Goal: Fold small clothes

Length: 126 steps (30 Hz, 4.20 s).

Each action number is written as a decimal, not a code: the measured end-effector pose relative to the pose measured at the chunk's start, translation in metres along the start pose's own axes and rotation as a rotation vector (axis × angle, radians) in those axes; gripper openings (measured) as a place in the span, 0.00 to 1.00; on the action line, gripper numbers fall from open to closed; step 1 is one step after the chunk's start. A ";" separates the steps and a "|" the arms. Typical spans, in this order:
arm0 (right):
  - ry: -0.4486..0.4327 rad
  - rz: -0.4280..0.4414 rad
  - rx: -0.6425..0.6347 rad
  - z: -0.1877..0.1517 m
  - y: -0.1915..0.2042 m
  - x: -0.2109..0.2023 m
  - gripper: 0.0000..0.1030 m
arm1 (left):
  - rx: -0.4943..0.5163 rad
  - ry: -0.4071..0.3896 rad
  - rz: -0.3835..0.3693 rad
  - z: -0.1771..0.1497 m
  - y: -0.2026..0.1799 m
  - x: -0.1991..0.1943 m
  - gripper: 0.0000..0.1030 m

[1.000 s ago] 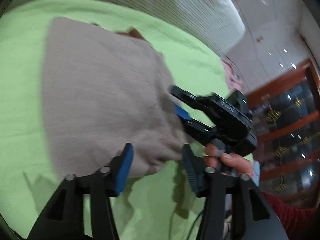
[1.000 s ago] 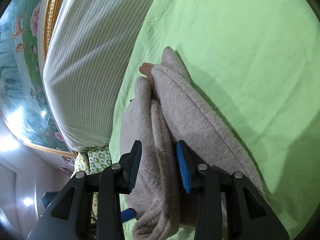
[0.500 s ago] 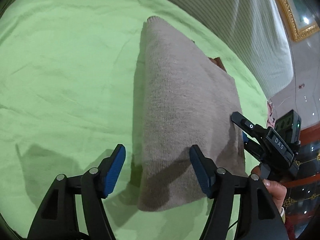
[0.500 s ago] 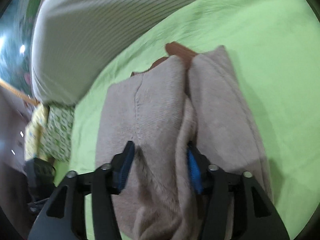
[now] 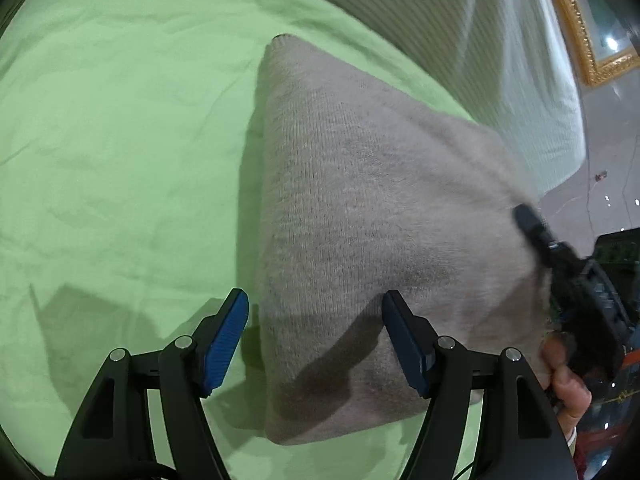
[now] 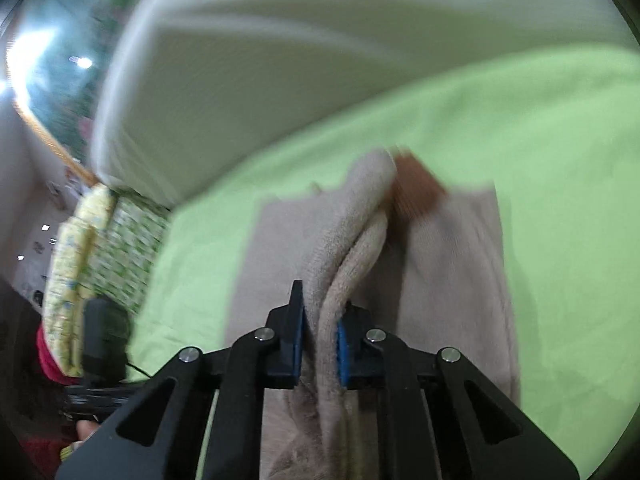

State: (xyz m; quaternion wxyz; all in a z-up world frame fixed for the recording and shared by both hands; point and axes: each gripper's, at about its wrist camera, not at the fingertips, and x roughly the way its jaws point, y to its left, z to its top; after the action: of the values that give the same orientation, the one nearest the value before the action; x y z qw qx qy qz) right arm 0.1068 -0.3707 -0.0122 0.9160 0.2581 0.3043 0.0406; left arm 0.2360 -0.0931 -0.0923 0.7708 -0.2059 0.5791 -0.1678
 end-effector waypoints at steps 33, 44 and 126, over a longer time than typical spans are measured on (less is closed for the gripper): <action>0.213 -0.172 -0.062 -0.078 -0.016 -0.049 0.36 | 0.372 0.056 0.259 -0.118 -0.025 0.004 0.73; 0.361 -0.247 -0.121 -0.069 -0.023 -0.025 0.36 | 0.268 -0.015 0.337 -0.114 -0.005 0.002 0.72; 0.167 -0.161 0.067 0.004 -0.085 0.033 0.63 | 0.058 -0.020 0.077 0.022 -0.025 0.023 0.82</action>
State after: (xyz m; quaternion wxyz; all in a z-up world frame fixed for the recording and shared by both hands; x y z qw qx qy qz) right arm 0.1295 -0.4388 -0.0696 0.8787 0.2591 0.4003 -0.0219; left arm 0.2629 -0.1233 -0.0937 0.7879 -0.1628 0.5739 -0.1524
